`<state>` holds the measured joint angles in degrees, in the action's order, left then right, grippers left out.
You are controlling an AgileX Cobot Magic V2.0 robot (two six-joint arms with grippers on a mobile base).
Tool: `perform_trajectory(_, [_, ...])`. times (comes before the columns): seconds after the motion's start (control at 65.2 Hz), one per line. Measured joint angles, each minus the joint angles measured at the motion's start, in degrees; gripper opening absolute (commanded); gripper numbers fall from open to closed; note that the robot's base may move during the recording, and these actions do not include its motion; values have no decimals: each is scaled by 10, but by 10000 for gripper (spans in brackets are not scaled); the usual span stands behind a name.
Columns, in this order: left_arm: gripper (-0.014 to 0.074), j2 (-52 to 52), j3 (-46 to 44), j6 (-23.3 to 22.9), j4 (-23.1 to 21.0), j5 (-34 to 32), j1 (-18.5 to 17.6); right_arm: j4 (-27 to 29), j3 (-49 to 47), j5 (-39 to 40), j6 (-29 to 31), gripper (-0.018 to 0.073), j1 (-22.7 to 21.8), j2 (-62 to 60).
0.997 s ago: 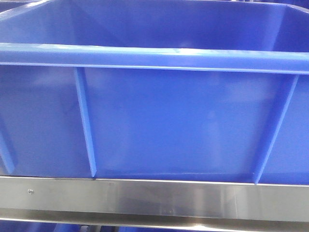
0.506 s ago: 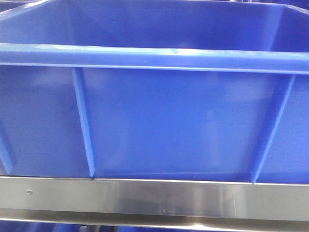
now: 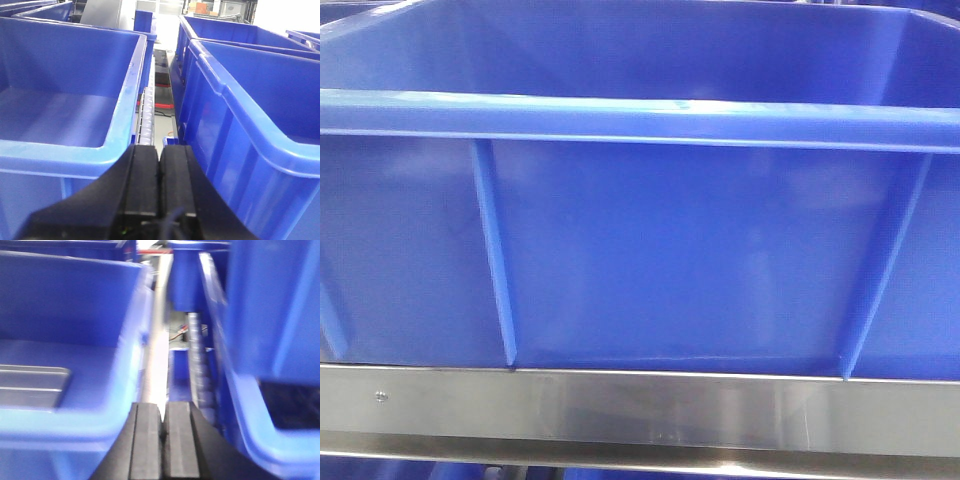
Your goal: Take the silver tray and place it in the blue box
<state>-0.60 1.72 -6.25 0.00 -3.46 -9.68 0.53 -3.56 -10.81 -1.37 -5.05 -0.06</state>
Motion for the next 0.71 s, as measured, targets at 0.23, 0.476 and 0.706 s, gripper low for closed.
perform_trajectory(0.23, [-95, 0, 0, 0, 0, 0, 0, 1, 52, 74, 0, 56, -8, -5])
perform_trajectory(0.476, [-95, 0, 0, 0, 0, 0, 0, 1, 53, 81, 1, 56, -8, -5])
perform_trajectory(0.706, [-95, 0, 0, 0, 0, 0, 0, 1, 53, 82, 1, 56, -8, -5])
